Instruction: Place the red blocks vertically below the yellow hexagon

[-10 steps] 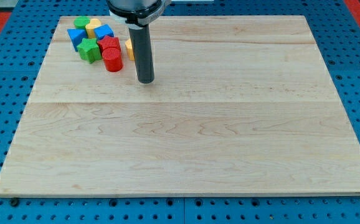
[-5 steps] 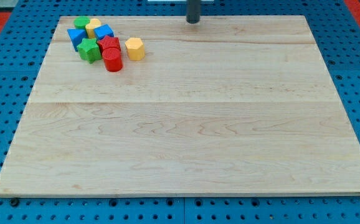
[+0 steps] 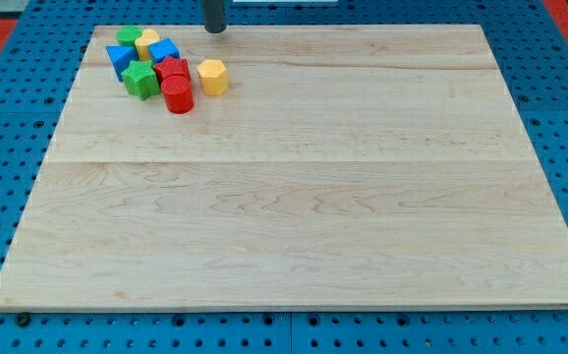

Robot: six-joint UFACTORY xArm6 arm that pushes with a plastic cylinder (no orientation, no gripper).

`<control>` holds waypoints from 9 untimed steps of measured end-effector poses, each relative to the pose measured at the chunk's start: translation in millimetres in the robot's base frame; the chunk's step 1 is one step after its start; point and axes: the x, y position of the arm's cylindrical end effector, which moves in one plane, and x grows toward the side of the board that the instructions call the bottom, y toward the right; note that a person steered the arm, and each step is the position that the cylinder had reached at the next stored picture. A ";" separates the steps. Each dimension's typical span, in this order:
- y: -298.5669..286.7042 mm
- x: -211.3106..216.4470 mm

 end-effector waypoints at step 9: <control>-37.0 152.3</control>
